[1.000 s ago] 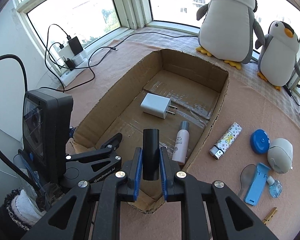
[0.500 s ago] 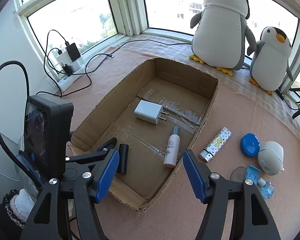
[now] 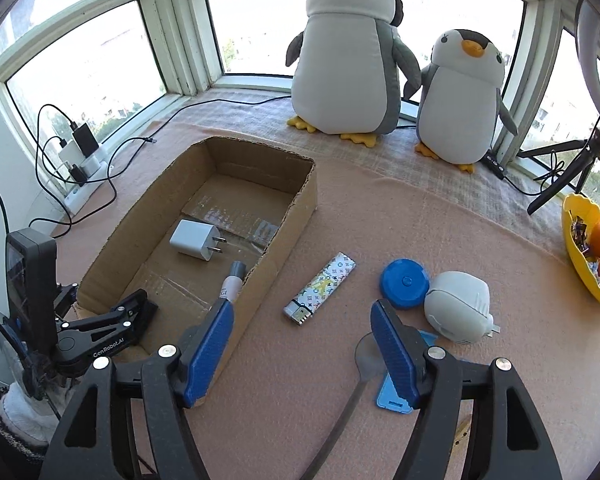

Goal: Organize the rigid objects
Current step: 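Lower the cylinder into the box and open the right gripper, then move the right tool to the white round device and close on it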

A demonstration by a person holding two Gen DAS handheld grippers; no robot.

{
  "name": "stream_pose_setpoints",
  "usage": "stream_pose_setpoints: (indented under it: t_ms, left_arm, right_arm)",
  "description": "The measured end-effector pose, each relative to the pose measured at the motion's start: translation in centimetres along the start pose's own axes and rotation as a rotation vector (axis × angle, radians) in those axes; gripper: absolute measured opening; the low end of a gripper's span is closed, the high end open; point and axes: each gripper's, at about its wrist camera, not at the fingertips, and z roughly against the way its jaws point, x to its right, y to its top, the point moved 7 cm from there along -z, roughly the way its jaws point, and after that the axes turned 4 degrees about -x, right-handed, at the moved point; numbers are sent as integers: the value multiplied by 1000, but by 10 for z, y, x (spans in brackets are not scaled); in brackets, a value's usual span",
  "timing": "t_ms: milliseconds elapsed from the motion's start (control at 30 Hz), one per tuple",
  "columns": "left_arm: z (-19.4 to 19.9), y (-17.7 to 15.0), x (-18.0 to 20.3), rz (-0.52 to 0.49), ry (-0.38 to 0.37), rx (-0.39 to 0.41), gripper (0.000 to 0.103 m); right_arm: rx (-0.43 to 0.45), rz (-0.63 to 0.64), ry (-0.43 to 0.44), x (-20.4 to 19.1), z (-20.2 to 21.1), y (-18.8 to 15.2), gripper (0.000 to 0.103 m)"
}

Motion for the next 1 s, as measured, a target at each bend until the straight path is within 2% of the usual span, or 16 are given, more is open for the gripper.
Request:
stream_pose_setpoints:
  t_ms: [333, 533, 1000]
  left_arm:
    - [0, 0, 0, -5, -2, -1, 69]
    - [-1, 0, -1, -4, -3, -2, 69]
    - [-2, 1, 0, -6, 1, -13, 69]
  right_arm:
    - [30, -44, -68, 78, 10, 3, 70]
    - [4, -13, -111, 113, 9, -5, 73]
    - [-86, 229, -164, 117, -32, -17, 74]
